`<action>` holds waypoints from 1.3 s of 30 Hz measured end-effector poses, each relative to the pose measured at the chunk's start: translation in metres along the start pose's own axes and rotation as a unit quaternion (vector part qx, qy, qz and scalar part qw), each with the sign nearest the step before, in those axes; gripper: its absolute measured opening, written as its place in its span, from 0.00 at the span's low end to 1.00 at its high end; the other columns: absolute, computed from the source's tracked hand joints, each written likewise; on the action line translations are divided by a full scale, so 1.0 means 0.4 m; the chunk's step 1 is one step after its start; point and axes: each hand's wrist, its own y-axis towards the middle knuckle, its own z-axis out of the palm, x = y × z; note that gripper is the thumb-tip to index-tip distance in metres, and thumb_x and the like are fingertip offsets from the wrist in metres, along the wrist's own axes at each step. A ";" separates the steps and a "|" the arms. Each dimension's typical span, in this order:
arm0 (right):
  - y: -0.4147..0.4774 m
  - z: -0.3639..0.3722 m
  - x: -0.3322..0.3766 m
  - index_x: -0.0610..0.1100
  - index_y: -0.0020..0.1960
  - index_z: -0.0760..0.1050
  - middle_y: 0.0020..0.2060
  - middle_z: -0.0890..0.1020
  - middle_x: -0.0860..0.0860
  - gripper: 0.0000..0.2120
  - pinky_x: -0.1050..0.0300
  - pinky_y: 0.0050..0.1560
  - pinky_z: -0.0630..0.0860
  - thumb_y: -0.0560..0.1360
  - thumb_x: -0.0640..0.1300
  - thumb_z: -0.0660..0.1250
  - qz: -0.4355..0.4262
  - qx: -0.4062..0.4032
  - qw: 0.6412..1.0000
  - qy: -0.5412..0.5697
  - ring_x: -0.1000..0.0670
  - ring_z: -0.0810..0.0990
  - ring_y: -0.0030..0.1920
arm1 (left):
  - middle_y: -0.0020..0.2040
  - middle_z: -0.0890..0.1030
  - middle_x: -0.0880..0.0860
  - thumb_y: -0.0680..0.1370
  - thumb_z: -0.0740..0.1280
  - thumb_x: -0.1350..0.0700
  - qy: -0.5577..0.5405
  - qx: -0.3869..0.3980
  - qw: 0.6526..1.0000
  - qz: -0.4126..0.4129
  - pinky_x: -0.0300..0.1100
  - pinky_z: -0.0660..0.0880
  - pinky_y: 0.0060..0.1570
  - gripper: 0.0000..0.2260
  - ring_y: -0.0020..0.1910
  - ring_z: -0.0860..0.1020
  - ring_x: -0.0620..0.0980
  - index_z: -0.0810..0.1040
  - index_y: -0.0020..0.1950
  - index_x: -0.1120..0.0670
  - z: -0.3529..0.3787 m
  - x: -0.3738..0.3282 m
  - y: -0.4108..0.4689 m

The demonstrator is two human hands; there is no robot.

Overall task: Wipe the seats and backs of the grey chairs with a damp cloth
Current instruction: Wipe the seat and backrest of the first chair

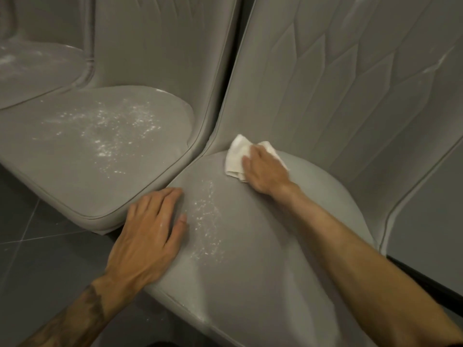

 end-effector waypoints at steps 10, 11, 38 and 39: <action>-0.004 0.028 0.071 0.36 0.68 0.71 0.68 0.76 0.39 0.20 0.43 0.71 0.66 0.87 0.49 0.51 -0.090 0.031 0.995 0.037 0.36 0.74 0.67 | 0.70 0.76 0.55 0.84 0.52 0.43 0.000 -0.014 1.000 0.005 0.51 0.68 0.70 0.27 0.67 0.73 0.53 0.72 0.76 0.57 -0.001 -0.003 0.000; -0.005 0.021 0.047 0.36 0.70 0.70 0.71 0.74 0.39 0.20 0.45 0.73 0.62 0.87 0.48 0.52 -0.109 0.046 0.992 0.036 0.37 0.72 0.71 | 0.70 0.76 0.55 0.84 0.52 0.43 -0.002 -0.016 1.000 0.005 0.51 0.68 0.70 0.26 0.67 0.73 0.53 0.71 0.76 0.57 -0.001 -0.001 -0.002; -0.317 0.061 0.220 0.45 0.84 0.53 0.81 0.63 0.46 0.28 0.52 0.80 0.56 0.87 0.55 0.49 -0.352 0.120 0.927 0.053 0.47 0.62 0.80 | 0.65 0.75 0.46 0.85 0.54 0.48 -0.269 -0.071 0.952 -0.128 0.29 0.67 0.64 0.16 0.62 0.74 0.37 0.74 0.69 0.48 -0.059 0.005 -0.015; -0.288 0.054 0.223 0.44 0.84 0.52 0.82 0.60 0.45 0.28 0.53 0.81 0.53 0.88 0.54 0.48 -0.319 0.110 0.940 0.045 0.47 0.59 0.81 | 0.66 0.76 0.46 0.86 0.54 0.48 -0.271 -0.064 0.951 -0.134 0.27 0.67 0.62 0.16 0.62 0.74 0.37 0.75 0.70 0.48 -0.062 0.006 -0.020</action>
